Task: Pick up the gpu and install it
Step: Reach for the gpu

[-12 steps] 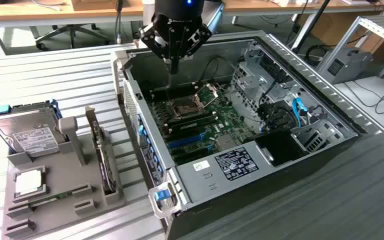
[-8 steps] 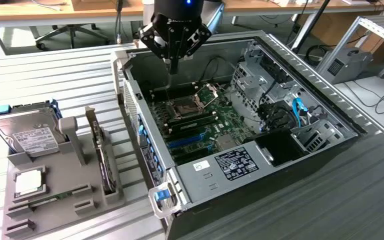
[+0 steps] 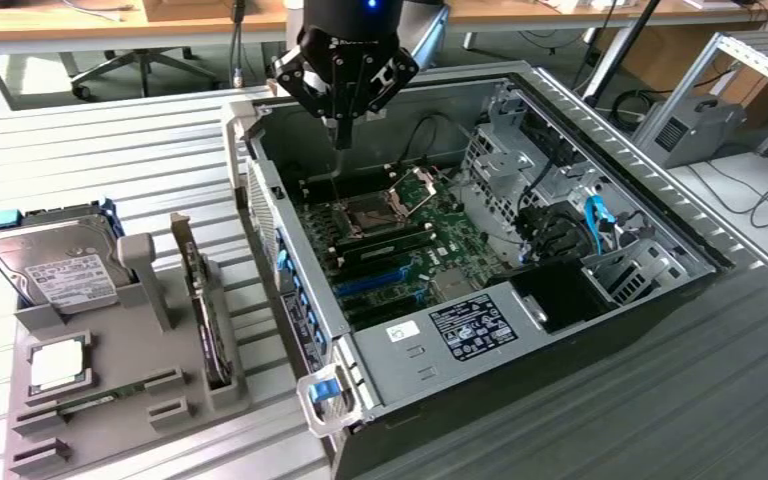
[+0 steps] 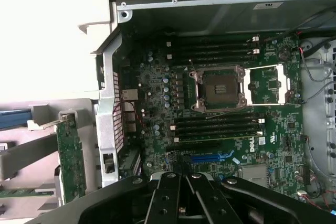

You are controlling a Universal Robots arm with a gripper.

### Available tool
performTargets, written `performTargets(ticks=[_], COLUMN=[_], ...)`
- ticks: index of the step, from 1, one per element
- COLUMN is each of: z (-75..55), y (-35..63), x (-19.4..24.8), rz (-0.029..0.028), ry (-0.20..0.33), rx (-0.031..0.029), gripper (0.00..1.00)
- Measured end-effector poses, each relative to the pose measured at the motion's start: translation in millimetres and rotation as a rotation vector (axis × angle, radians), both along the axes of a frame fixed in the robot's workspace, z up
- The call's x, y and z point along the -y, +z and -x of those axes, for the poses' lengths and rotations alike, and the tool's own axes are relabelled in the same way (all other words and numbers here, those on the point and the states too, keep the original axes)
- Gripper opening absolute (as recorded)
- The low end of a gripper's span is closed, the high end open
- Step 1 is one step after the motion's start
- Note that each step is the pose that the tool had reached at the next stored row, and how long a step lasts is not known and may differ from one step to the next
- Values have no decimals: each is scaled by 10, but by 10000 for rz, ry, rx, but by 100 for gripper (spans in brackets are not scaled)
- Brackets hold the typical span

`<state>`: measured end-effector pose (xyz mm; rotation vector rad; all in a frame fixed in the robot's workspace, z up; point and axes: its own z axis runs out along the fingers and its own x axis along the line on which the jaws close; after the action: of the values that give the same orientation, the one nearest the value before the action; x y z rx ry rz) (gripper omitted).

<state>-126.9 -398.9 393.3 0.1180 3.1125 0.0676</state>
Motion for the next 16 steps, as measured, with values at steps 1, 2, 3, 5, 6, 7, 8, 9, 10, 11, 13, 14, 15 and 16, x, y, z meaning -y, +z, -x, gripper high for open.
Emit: performTargets(ticks=[1, 2, 3, 5, 6, 7, 8, 9, 10, 11, 13, 14, 15, 16], z=[36, 37, 39, 41, 46, 51, 51, 53, 55, 56, 67, 69, 70, 72], y=[0, 0, 0, 0, 0, 0, 0, 0, 0, 0, 0, 0, 0, 0], x=[0, 0, 0, 0, 0, 0, 0, 0, 0, 0, 0, 0, 0, 0], rz=[0, 0, 0, 0, 0, -1, 0, 0, 0, 0, 0, 0, 0, 0], ry=[0, 0, 0, 0, 0, 0, 0, 0, -1, 0, 0, 0, 0, 0], rx=[0, 0, 0, 0, 0, 0, -1, 0, 0, 0, 0, 0, 0, 0], gripper=[11, 11, 11, 11, 11, 11, 11, 11, 11, 11, 11, 11, 11, 11])
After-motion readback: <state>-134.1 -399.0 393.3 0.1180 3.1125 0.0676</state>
